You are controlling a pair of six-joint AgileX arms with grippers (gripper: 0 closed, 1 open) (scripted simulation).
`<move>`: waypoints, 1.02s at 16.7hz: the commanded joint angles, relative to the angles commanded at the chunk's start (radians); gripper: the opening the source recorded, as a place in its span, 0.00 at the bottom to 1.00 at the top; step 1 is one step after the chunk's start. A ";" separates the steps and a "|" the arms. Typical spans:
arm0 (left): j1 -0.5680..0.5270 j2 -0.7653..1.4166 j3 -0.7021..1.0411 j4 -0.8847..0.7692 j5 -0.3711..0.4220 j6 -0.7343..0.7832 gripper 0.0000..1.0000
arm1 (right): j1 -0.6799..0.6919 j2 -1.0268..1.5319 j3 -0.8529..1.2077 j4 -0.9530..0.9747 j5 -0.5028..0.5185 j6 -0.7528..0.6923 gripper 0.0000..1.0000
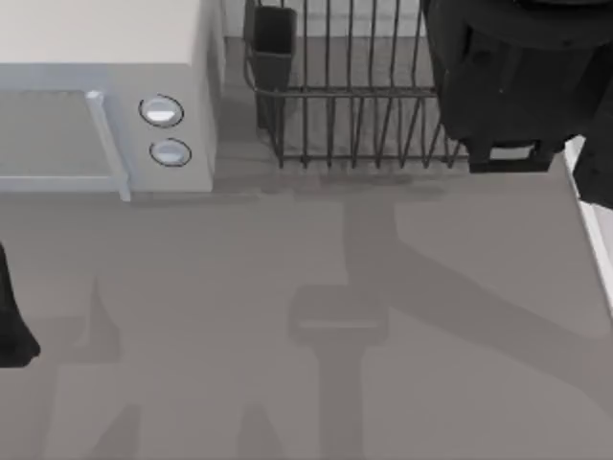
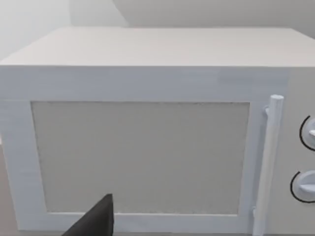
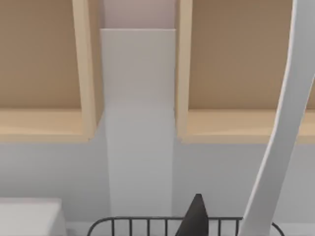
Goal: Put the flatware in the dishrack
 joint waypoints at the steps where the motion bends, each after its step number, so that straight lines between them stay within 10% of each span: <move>1: 0.000 0.000 0.000 0.000 0.000 0.000 1.00 | -0.004 0.004 -0.001 -0.002 -0.004 0.001 0.00; 17: 0.000 0.000 0.000 0.000 0.000 0.000 1.00 | -0.397 0.593 -0.102 0.714 -0.389 -0.013 0.00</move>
